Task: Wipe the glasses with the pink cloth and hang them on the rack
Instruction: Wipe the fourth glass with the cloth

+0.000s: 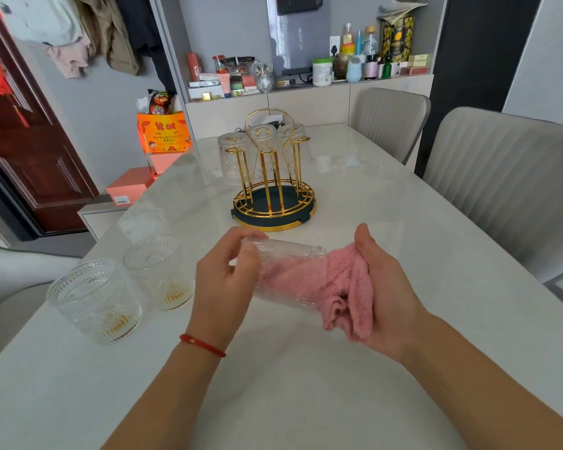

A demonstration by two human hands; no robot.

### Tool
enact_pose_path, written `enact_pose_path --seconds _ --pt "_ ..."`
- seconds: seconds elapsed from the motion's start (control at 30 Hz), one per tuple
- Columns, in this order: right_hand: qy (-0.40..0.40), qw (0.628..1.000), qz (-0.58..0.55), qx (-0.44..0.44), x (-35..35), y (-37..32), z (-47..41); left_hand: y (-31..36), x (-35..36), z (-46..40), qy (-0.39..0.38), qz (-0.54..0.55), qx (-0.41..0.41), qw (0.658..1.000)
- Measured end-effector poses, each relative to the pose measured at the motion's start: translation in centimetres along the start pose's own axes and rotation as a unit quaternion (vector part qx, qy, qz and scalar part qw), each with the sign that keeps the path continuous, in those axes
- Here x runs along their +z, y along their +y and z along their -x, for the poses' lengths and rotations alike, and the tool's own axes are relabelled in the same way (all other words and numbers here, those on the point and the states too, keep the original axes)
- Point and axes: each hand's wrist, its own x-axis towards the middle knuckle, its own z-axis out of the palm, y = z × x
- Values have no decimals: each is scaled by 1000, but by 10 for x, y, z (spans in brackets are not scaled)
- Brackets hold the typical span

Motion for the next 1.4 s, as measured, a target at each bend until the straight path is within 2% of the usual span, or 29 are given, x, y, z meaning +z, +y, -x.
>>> enact_pose_path --seconds 0.03,0.07,0.1,0.13,0.17,0.23,0.27,0.3,0.37,0.43,0.47,0.6,0.73,0.8,0.87,0.93,0.97,1.0,1.17,1.23,1.27,1.33,1.4 --pt "0 1000 -3 8 -3 0 -1 -4 -3 1 0 -17 63 998" --pt "3 1000 -12 20 -4 0 -1 -4 -4 2 -3 -20 87 996" --pt "9 999 -24 27 -5 0 0 -4 -4 1 -9 -12 70 997" --pt "17 999 -37 29 -4 0 1 -1 -4 0 -22 9 9 1000" --pt "22 998 -49 26 -5 0 0 3 -3 -2 -45 47 -92 994" --pt "20 998 -59 17 -1 -1 1 7 -3 -5 -105 154 -311 932" --pt "16 998 -51 15 1 -2 3 6 -2 -5 -118 161 -372 907" --pt "16 999 -45 18 2 -1 2 6 0 -6 -113 137 -396 901" --pt "23 999 -37 22 2 0 0 5 4 -6 -63 74 -357 929" --pt "32 998 -39 26 1 -1 0 4 4 -3 -29 52 -235 970" --pt "36 998 -39 32 0 -3 -1 3 3 -3 -36 40 -178 982" --pt "43 996 -64 47 -11 -8 -1 -4 -5 -2 -111 10 -81 990" --pt "25 994 -100 38 -22 -21 1 -13 -8 -5 -80 33 -15 996" --pt "21 991 -132 8 -32 -29 3 -20 -8 -7 -32 43 -49 997" --pt "44 984 -165 -56 -42 -35 1 -26 -10 -12 27 126 -165 978" --pt "89 977 -143 -133 -45 -39 1 -24 -11 -17 25 295 -309 904" --pt "106 976 -108 -157 -43 -38 0 -23 -11 -16 4 347 -348 871" --pt "110 977 -67 -168 -39 -35 0 -21 -9 -15 -19 367 -363 856" --pt "176 959 60 -213 -10 -10 -9 -13 -1 -10 -107 400 -355 838" --pt "174 944 133 -246 -3 -1 -12 -10 2 -9 -122 395 -365 835" --pt "161 938 171 -253 1 4 -12 -10 5 -7 -121 384 -371 837" --pt "78 947 205 -235 6 15 -15 -12 8 -5 -113 354 -382 846" --pt "-17 977 111 -182 8 16 -14 -13 10 -4 -92 325 -388 858"
